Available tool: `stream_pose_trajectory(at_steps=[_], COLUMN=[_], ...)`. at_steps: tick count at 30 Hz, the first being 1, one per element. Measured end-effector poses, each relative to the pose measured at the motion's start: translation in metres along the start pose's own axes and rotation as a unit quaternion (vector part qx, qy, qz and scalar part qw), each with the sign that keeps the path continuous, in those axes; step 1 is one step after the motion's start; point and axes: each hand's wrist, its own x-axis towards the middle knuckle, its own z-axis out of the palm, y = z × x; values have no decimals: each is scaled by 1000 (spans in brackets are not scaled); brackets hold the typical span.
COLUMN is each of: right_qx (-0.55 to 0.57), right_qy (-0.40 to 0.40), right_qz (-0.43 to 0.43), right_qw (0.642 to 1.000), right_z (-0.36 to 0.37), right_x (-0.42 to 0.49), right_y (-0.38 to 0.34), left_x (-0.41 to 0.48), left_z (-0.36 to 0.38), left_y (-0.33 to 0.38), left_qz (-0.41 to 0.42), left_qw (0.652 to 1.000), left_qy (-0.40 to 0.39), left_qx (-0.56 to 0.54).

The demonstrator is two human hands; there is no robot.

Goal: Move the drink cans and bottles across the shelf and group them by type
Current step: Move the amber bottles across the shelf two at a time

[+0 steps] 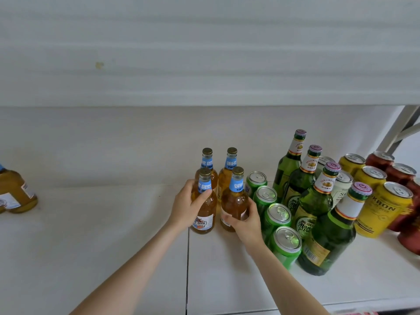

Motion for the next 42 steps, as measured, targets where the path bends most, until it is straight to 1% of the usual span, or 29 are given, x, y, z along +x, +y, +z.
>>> stream_pose_trajectory(at_steps=[4,7,10,14,25,36,39,42], right_qx=[9,8,2,-5,-19,-33,-54,-89], right_qy=[16,18,17,20,35,42,40,41], right_qz=[-19,-21,-21,-14,-6,-6,-5,-6], right_qw=[1000,1000,1000,1000,999,999,998,995], right_z=[-3,-4,-4,-3,1,2,2,2], right_x=[-8,-9,-6,0,13,14,11,6], right_y=[14,16,19,22,27,24,21,17], left_x=[-30,-43,-44,-39,-29,-31,-32,-34], left_z=[-1,6,14,21,27,29,25,16], left_y=[-32,-51,-59,-62,-67,-72,-72,-73], left_qz=[-61,-82,-95,-86,-97,-95,-81,-60], left_qw=[997,996,995,996,994,994,996,998], left_qy=[-8,-14,6,22,11,13,10,2], left_qx=[-51,-41,-20,-18,-46,-46,-26,32])
